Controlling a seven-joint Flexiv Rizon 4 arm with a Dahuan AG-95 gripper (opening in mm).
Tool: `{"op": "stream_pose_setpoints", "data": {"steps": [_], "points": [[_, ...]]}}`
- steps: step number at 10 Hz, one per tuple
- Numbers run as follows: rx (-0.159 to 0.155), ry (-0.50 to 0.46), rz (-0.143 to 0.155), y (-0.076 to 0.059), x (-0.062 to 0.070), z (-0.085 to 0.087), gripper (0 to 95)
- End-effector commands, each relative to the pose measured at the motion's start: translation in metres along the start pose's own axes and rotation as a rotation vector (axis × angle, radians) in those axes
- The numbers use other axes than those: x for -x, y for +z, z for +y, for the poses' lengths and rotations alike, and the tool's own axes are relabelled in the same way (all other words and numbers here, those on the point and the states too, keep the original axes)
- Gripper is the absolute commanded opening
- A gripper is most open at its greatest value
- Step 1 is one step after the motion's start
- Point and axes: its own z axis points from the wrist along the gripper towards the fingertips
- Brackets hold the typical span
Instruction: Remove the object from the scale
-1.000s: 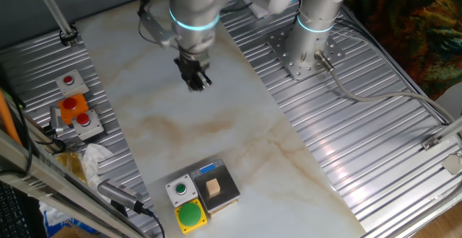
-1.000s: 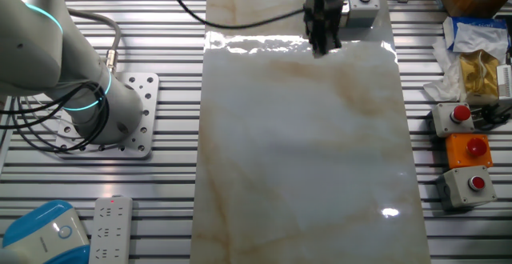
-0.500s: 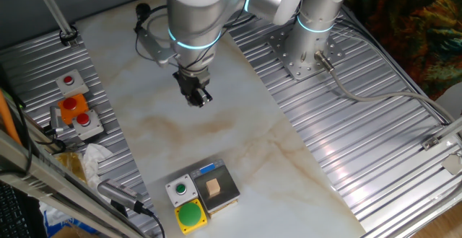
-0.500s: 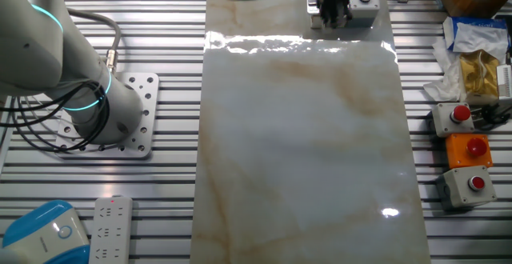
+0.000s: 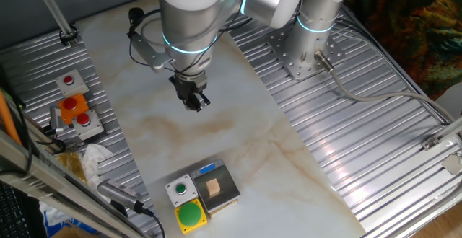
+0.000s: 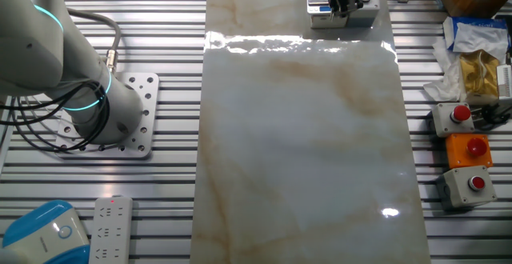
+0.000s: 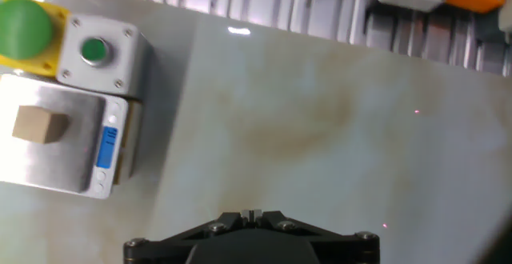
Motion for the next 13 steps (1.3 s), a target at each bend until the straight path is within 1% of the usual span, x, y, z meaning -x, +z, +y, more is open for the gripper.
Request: {"op": "stream_pose_setpoints", "data": {"steps": [1,10,11,13], "points": [[0.002,0.007,-0.003,-0.0001,0.0008,0.0001,0.0],[0.005,0.048,-0.003,-0.0004,0.0007,0.0001,0.0],[0.005,0.03,-0.003,-0.0004,0.0007,0.0001,0.0],[0.016,-0.024,0.002,-0.0004,0.0007,0.0001,0.0]]}}
